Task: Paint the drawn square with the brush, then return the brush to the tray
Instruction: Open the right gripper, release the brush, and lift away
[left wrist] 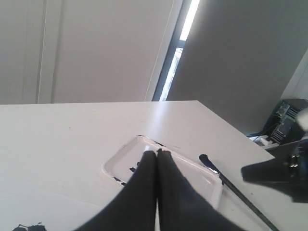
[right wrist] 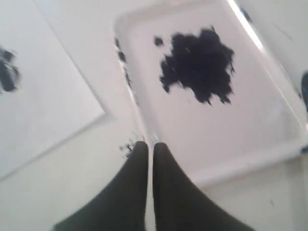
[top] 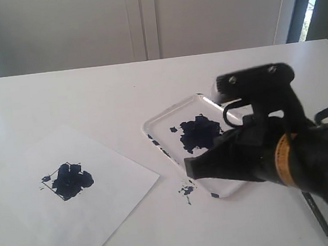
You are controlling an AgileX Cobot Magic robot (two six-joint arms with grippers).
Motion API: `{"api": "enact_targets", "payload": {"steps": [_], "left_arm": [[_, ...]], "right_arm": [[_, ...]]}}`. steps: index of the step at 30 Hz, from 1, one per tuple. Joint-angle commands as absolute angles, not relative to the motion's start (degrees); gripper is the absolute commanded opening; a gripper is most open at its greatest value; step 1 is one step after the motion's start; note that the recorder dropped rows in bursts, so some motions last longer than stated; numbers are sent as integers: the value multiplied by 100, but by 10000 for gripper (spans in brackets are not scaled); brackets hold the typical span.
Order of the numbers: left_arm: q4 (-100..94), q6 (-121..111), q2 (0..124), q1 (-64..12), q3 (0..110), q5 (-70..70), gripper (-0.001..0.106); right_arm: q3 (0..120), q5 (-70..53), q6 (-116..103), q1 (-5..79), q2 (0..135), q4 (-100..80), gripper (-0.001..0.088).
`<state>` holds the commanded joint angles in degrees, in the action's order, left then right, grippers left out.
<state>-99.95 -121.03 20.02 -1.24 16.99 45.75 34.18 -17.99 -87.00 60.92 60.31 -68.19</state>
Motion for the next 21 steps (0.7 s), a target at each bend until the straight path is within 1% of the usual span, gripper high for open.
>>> {"api": "enact_targets", "payload": {"steps": [3,8,13,21], "left_arm": [[-9961,-12103,2002,-124,1379,4474,0],[-9889,-12103,2002,-124,1118,4345,0],[-9889,-12103,1961,-124,963,4158,0],[-9774,-12103,1440,-124,466,4080,0]], "right_arm": [[3391,-1496,-8355,6193,5441,-6819,0],[3115,-1356,-8091,6351,4620,-6805,0],[2544,-859,-7961,6359,3720,-6820,0],[1685,114,-7961,6359,2692,-6820,0]]}}
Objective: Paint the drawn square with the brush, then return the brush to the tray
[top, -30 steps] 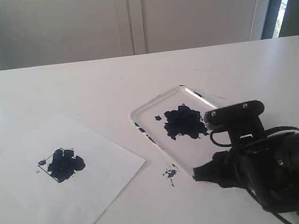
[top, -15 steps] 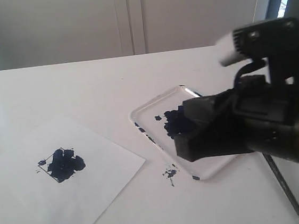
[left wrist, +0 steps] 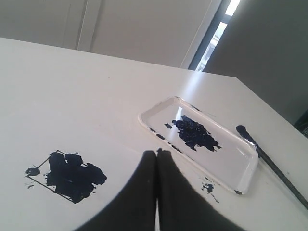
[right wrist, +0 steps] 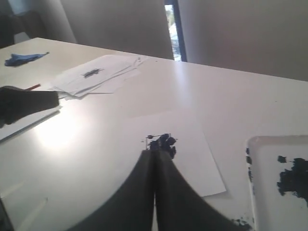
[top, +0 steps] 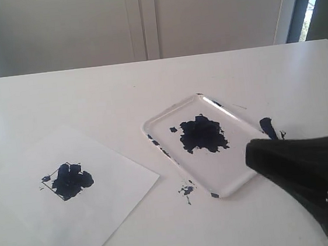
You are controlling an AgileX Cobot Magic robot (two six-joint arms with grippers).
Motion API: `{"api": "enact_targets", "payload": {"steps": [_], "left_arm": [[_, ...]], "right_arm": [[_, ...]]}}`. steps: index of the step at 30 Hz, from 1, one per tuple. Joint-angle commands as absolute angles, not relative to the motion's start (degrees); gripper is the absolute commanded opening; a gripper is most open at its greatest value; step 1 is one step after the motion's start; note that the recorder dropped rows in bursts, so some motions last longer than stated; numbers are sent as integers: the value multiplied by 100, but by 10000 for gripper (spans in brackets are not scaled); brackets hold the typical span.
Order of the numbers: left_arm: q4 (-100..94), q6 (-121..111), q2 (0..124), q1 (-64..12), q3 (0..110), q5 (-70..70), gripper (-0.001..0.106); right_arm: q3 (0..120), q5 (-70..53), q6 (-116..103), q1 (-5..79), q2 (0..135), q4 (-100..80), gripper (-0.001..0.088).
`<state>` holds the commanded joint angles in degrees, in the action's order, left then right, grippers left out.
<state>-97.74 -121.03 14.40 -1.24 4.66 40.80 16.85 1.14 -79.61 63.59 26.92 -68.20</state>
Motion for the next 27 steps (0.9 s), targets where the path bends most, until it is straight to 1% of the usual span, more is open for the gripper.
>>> {"api": "enact_targets", "payload": {"steps": [10,27], "left_arm": [[-9701,-12103,1363,-124,22,4080,0],[-9781,-12068,1363,-124,0,4071,0]], "right_arm": [[1078,1126,-7728,6359,2318,-6818,0],[172,1034,-7703,6359,2318,-6740,0]]}}
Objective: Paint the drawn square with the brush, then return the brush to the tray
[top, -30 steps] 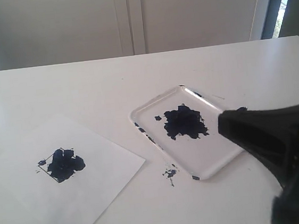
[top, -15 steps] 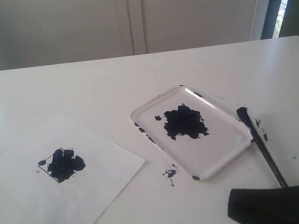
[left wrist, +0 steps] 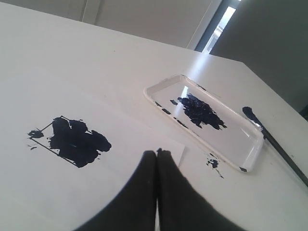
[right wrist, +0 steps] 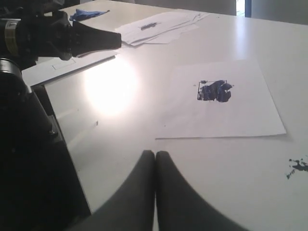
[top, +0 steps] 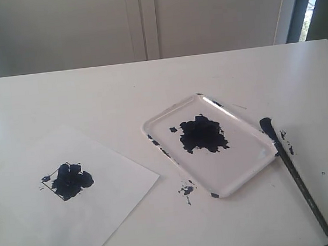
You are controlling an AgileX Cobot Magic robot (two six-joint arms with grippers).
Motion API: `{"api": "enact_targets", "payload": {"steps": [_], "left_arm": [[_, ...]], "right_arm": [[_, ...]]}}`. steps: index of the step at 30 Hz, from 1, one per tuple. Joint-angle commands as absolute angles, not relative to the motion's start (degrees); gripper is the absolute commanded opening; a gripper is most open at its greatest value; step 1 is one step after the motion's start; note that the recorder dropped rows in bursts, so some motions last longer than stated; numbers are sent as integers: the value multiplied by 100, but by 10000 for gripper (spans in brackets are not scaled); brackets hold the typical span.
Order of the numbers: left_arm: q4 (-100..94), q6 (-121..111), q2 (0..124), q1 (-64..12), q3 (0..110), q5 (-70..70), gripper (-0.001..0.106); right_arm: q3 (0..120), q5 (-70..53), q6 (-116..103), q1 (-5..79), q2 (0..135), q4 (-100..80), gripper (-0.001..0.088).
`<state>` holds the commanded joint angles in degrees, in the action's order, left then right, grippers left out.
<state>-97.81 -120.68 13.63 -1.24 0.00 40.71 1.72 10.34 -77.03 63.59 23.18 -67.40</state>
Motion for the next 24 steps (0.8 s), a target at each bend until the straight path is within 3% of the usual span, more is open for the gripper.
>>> {"api": "enact_targets", "payload": {"steps": [24], "left_arm": [[-9850,-12084,1363,-124,0,4222,0]], "right_arm": [[0,1341,-8028,6359,2318,-6710,0]]}}
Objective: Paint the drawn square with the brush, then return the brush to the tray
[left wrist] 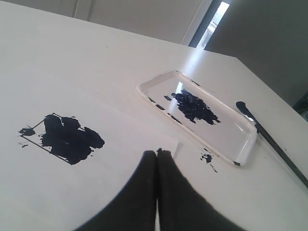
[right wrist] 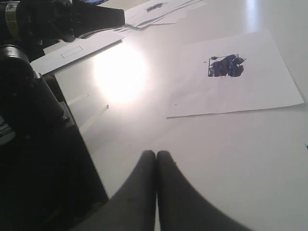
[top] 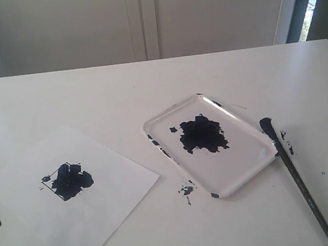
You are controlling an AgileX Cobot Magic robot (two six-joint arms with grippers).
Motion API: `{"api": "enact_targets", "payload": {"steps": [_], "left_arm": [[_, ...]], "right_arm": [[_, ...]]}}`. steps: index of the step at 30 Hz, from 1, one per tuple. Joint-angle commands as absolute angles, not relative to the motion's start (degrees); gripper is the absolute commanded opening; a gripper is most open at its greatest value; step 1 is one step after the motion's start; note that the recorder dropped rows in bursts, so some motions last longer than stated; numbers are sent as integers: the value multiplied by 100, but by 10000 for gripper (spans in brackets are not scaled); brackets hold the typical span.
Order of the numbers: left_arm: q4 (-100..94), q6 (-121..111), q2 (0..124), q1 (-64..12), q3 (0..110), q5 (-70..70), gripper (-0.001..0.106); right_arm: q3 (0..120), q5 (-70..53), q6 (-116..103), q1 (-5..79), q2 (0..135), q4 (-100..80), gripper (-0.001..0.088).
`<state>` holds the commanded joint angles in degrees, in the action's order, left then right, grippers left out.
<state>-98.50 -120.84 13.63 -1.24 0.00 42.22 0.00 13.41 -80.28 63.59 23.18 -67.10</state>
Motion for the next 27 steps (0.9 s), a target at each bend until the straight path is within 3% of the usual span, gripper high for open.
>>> {"api": "enact_targets", "payload": {"steps": [8,13,15,27], "left_arm": [[-9850,-12084,911,-134,0,4227,0],[-9850,-12084,116,-134,0,4195,0],[-9800,-12084,0,-134,0,4133,0],[-9788,-12059,0,-134,0,4052,0]], "right_arm": [[0,1351,-8028,6342,2095,-6710,0],[0,1333,-8028,6091,681,-6710,0],[0,1333,-8028,5845,0,-6710,0],[0,1568,-8028,3462,0,-6708,0]]}}
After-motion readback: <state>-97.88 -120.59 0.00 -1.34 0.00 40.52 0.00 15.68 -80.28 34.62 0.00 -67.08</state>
